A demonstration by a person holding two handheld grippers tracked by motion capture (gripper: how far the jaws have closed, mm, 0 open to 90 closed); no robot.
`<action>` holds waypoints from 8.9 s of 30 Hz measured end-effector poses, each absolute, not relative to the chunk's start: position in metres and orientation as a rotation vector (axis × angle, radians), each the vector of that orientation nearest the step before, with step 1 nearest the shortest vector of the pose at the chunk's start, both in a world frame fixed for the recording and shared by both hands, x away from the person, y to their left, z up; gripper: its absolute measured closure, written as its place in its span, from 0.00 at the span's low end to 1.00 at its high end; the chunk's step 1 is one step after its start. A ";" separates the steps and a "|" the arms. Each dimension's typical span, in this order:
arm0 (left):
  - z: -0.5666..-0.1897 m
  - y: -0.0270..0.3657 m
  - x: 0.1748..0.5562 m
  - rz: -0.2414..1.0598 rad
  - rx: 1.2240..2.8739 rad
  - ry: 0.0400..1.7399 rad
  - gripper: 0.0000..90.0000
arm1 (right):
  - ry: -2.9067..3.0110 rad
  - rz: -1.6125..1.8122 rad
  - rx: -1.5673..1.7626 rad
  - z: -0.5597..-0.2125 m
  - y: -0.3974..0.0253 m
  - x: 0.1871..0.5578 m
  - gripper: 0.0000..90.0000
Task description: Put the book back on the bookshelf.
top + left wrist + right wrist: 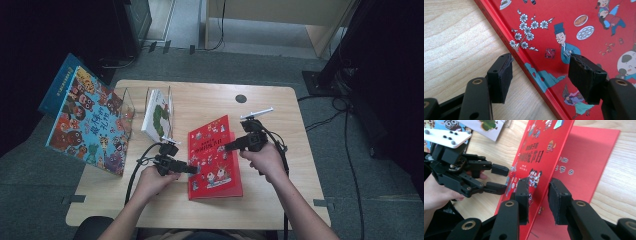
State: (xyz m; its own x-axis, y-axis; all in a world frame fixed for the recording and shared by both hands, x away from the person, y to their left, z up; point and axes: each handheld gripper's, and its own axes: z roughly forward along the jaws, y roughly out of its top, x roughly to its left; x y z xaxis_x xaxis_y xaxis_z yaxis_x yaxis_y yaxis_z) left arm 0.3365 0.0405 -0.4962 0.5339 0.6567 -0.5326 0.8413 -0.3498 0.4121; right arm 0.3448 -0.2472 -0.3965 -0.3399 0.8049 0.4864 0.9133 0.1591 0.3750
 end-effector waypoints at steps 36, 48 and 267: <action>-0.500 0.043 0.335 -0.383 2.050 1.197 0.29 | -2.280 -0.874 -1.586 -0.391 -0.212 0.374 0.92; -0.499 0.045 0.337 -0.326 2.047 1.220 0.32 | -2.278 -0.811 -1.567 -0.380 -0.206 0.376 0.98; -0.312 0.101 0.346 -0.059 1.974 0.843 0.89 | -2.761 -1.352 -1.194 -0.476 -0.274 0.336 0.43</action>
State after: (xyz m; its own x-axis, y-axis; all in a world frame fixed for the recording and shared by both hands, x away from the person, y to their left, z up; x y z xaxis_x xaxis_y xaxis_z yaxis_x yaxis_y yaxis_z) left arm 0.3465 0.1006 -0.3118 0.7609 0.5344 -0.3681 0.5806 -0.3073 0.7540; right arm 0.3357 -0.2742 -0.4760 -0.7274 0.6662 0.1646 0.5384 0.4054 0.7387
